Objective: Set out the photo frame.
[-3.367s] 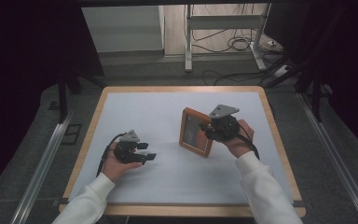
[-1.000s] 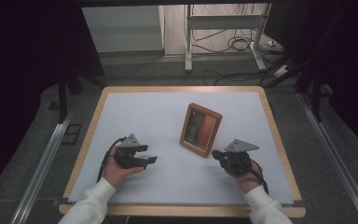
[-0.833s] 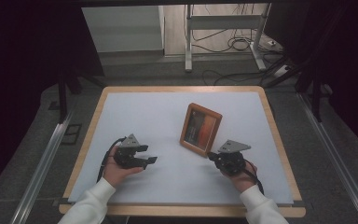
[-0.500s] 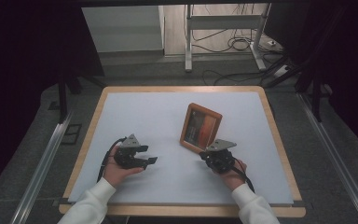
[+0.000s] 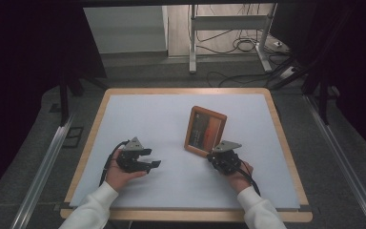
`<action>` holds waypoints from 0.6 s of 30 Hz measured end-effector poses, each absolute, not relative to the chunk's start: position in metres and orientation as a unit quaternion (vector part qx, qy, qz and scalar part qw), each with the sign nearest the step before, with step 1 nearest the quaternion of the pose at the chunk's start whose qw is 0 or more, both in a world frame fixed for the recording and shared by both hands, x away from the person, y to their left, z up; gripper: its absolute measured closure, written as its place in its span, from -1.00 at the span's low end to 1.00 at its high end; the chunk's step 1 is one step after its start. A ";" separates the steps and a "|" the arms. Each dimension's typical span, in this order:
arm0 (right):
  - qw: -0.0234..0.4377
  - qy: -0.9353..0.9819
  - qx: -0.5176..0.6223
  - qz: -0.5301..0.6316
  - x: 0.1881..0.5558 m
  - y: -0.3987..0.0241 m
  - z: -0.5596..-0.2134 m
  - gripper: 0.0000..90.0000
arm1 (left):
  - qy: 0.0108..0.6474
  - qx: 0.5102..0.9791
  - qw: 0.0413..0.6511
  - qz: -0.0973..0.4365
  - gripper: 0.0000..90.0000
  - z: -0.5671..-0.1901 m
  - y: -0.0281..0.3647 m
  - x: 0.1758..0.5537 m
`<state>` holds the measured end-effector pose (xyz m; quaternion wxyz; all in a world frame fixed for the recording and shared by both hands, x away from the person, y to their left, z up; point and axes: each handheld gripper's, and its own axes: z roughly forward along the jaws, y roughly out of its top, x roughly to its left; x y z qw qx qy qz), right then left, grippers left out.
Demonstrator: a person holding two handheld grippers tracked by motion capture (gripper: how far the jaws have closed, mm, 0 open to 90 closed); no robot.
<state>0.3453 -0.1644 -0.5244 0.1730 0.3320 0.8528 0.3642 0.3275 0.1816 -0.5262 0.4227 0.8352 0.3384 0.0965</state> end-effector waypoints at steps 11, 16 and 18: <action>0.180 0.841 0.355 0.368 0.351 -0.181 -0.524 1.00 | 0.339 0.836 0.421 0.095 -0.26 -0.527 0.182 0.328; 0.184 0.840 0.357 0.366 0.352 -0.183 -0.523 1.00 | 0.338 0.836 0.421 0.096 -0.26 -0.526 0.182 0.328; 0.187 0.838 0.359 0.365 0.352 -0.185 -0.523 1.00 | 0.338 0.836 0.421 0.096 -0.26 -0.526 0.182 0.328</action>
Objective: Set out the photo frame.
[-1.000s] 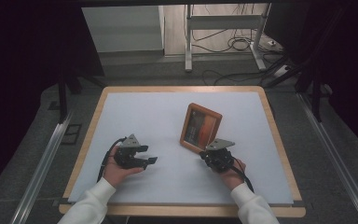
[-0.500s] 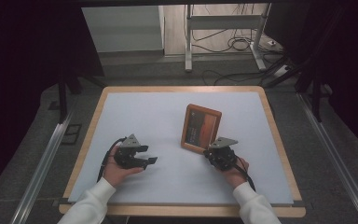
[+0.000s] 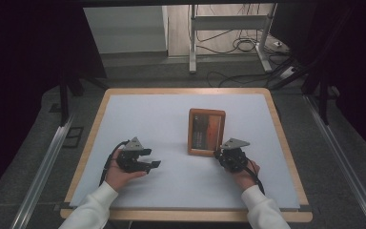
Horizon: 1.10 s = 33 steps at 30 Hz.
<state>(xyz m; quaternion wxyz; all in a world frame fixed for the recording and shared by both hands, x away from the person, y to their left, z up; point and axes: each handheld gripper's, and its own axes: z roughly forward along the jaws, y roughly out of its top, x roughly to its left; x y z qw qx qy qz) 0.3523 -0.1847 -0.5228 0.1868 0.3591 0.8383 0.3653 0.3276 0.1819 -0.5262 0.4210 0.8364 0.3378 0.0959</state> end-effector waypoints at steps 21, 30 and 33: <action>0.193 0.824 0.363 0.389 0.346 -0.195 -0.513 1.00 | 0.341 0.834 0.423 0.099 -0.26 -0.525 0.184 0.328; 0.187 0.817 0.363 0.408 0.332 -0.215 -0.503 0.92 | 0.340 0.834 0.423 0.099 -0.26 -0.525 0.184 0.326; 0.184 0.808 0.376 0.416 0.324 -0.229 -0.499 0.54 | 0.339 0.833 0.426 0.102 -0.26 -0.524 0.184 0.325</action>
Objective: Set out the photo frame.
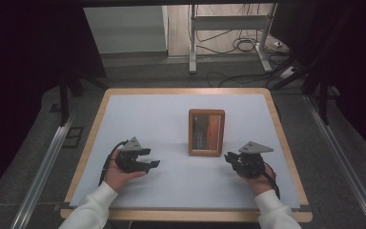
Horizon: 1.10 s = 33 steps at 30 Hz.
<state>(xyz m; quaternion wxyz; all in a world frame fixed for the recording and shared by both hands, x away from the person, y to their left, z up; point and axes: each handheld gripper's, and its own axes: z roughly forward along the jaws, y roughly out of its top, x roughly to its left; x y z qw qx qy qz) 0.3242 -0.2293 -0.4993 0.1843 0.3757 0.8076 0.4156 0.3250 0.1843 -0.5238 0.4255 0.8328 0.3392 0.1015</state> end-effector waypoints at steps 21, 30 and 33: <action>0.198 0.770 0.448 0.410 0.296 -0.307 -0.517 -0.29 | 0.350 0.830 0.420 0.112 -0.27 -0.526 0.193 0.313; 0.201 0.770 0.447 0.409 0.298 -0.306 -0.517 -0.33 | 0.345 0.834 0.415 0.113 -0.28 -0.528 0.192 0.314; 0.205 0.765 0.451 0.411 0.299 -0.306 -0.516 -0.37 | 0.347 0.832 0.418 0.112 -0.29 -0.528 0.192 0.315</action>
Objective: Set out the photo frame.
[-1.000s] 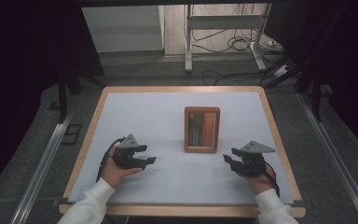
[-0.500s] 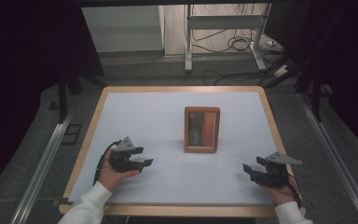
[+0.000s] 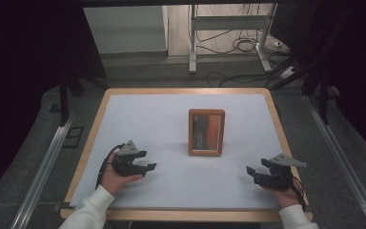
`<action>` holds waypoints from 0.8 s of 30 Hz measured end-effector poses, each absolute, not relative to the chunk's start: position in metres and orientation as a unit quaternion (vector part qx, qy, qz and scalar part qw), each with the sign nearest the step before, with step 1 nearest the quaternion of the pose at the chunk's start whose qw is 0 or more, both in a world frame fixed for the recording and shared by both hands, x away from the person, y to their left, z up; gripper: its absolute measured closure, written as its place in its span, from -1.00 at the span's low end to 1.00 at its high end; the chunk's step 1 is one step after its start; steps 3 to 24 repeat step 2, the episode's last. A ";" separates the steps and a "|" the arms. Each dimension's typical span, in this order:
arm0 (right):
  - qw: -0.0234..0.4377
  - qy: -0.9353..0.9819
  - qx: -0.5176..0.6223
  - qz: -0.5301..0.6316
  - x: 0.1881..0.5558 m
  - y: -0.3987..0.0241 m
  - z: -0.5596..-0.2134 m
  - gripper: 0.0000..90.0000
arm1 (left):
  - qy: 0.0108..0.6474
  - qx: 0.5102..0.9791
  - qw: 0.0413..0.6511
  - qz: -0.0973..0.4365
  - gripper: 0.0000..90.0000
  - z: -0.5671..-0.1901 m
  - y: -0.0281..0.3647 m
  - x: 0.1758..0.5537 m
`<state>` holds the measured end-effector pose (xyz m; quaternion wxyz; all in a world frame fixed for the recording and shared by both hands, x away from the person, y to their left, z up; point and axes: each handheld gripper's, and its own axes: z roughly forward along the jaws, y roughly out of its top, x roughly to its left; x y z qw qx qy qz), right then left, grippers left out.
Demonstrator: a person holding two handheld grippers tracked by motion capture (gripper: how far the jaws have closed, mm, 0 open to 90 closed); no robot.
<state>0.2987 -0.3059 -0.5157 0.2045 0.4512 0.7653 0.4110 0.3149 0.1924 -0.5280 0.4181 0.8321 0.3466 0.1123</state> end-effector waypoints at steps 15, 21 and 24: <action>0.209 0.762 0.453 0.412 0.299 -0.304 -0.513 -0.41 | 0.345 0.833 0.417 0.113 -0.29 -0.528 0.192 0.316; 0.209 0.762 0.453 0.412 0.299 -0.304 -0.513 -0.41 | 0.345 0.833 0.417 0.113 -0.29 -0.528 0.192 0.316; 0.209 0.762 0.453 0.412 0.299 -0.304 -0.513 -0.41 | 0.345 0.833 0.417 0.113 -0.29 -0.528 0.192 0.316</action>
